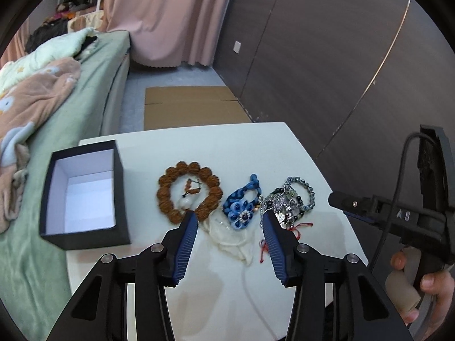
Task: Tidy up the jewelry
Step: 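Close the left tool on the blue flower bracelet while the right tool grasps the grey beaded bracelet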
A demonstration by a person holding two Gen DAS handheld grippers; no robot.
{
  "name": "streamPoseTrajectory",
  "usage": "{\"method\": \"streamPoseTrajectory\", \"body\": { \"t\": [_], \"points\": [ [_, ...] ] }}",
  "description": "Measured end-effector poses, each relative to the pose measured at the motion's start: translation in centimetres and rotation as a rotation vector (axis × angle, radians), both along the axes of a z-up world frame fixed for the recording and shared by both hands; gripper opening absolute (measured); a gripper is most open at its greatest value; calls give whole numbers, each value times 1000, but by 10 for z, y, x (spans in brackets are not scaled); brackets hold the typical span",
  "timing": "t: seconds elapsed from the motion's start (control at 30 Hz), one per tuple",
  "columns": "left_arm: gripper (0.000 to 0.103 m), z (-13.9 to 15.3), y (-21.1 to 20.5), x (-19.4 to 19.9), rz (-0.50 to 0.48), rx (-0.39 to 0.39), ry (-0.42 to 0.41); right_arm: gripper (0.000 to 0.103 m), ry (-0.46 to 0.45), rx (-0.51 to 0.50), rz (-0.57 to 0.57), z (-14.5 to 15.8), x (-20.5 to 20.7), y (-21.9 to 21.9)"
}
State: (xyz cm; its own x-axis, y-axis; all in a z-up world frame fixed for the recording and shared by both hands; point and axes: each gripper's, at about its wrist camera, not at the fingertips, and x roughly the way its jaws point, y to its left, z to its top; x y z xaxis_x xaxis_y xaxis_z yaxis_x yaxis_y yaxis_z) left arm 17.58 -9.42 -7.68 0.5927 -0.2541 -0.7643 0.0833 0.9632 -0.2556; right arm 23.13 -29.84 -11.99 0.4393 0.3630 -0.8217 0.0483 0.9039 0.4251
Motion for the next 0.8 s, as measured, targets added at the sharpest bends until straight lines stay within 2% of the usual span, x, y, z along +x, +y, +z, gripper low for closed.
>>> {"method": "streamPoseTrajectory", "body": {
  "t": [0.13, 0.3, 0.4, 0.53, 0.67, 0.73, 0.8],
  "points": [
    [49, -6, -11, 12, -24, -1, 15, 49, 55, 43, -33, -9, 18, -8],
    [49, -22, -27, 25, -59, 23, 47, 48, 58, 97, -45, -20, 26, -15],
    [49, -32, -36, 34, -75, 32, 72, 48, 97, 118, -24, -34, 29, -16],
    [49, -44, -46, 41, -88, 61, 94, 48, 137, 170, -58, -46, 33, -26],
    [49, -55, -49, 48, -81, 82, 113, 47, 141, 125, -88, -50, 37, -28],
    [49, -59, -49, 50, -76, 95, 115, 38, 152, 123, -88, -54, 40, -26],
    [49, -63, -50, 51, -69, 113, 118, 38, 159, 93, -90, -56, 42, -24]
  ]
}}
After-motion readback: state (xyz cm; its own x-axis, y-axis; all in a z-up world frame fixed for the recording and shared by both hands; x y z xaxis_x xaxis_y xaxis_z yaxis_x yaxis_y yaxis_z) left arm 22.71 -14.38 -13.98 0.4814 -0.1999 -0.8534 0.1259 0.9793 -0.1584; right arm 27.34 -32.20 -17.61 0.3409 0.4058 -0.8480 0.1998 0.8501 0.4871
